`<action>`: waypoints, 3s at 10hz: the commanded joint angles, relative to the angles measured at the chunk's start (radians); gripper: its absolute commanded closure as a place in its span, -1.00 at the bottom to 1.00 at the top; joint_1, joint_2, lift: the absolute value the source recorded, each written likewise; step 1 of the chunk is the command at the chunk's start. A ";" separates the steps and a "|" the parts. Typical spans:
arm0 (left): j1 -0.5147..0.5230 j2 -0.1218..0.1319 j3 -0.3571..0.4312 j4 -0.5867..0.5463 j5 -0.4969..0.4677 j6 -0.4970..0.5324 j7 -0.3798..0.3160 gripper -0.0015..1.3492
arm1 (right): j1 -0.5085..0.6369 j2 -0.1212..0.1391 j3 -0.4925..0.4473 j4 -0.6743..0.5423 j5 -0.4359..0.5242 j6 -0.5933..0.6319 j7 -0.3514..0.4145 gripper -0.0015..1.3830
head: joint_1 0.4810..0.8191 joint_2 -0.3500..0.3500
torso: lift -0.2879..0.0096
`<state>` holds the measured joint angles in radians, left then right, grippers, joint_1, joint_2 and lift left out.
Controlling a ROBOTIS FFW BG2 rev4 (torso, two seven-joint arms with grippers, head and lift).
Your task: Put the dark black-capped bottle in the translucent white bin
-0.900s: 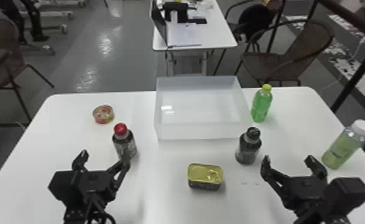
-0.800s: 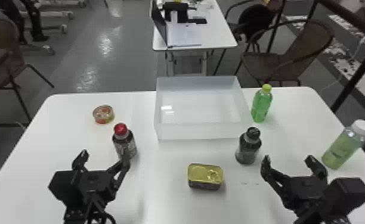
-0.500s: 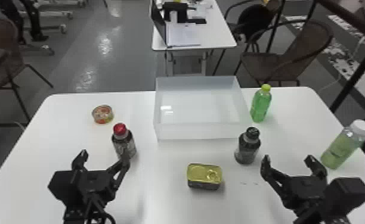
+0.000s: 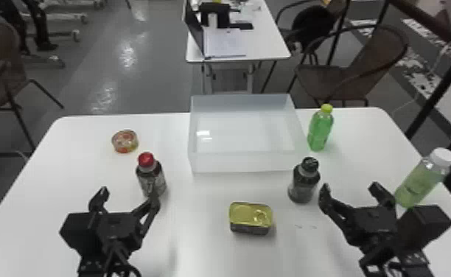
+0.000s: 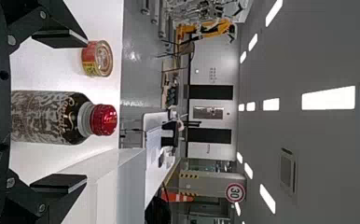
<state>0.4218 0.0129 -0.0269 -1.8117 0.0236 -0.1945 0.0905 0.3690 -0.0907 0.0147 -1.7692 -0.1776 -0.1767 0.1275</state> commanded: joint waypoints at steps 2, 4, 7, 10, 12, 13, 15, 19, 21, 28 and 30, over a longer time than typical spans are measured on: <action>-0.006 0.002 -0.004 0.002 0.004 0.001 0.000 -0.61 | -0.168 -0.052 -0.009 0.155 -0.042 0.063 0.187 -0.84 | 0.27 0.08 | 0.31; -0.008 -0.002 -0.005 0.002 0.006 0.001 0.000 -0.61 | -0.232 -0.055 -0.009 0.249 -0.029 0.092 0.274 -0.84 | 0.27 0.11 | 0.31; -0.008 -0.010 -0.004 0.003 0.006 -0.005 0.000 -0.61 | -0.329 -0.041 -0.007 0.395 0.017 0.109 0.422 -0.84 | 0.27 0.16 | 0.31; -0.006 -0.010 -0.002 0.003 0.013 -0.008 0.000 -0.61 | -0.369 -0.037 -0.007 0.464 0.046 0.094 0.439 -0.84 | 0.27 0.20 | 0.31; -0.006 -0.013 -0.002 0.005 0.013 -0.010 0.000 -0.61 | -0.406 -0.034 -0.005 0.527 0.070 0.063 0.446 -0.79 | 0.27 0.20 | 0.31; -0.006 -0.011 -0.002 0.005 0.013 -0.011 0.000 -0.61 | -0.426 -0.027 -0.005 0.576 0.069 0.037 0.446 -0.66 | 0.27 0.20 | 0.31; -0.008 -0.013 -0.002 0.006 0.013 -0.013 0.000 -0.61 | -0.452 -0.011 -0.005 0.631 0.075 0.022 0.460 -0.15 | 0.27 0.20 | 0.31; -0.006 -0.016 -0.001 0.006 0.015 -0.014 0.000 -0.61 | -0.412 -0.014 0.022 0.522 0.027 0.100 0.474 0.02 | 0.27 0.27 | 0.31; -0.005 -0.016 -0.001 0.006 0.016 -0.014 0.000 -0.61 | -0.367 -0.017 0.022 0.307 0.020 0.260 0.472 0.02 | 0.27 0.29 | 0.31; -0.023 -0.007 -0.018 0.015 0.032 -0.006 0.000 -0.61 | -0.599 -0.024 0.090 0.493 -0.045 0.135 0.506 0.02 | 0.27 0.37 | 0.31; -0.021 -0.007 -0.018 0.015 0.036 -0.003 0.000 -0.61 | -0.639 -0.009 0.090 0.573 -0.048 0.079 0.506 0.02 | 0.27 0.35 | 0.31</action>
<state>0.4000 0.0072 -0.0445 -1.7962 0.0584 -0.1986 0.0905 -0.2576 -0.1055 0.1043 -1.2222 -0.2255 -0.0794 0.6335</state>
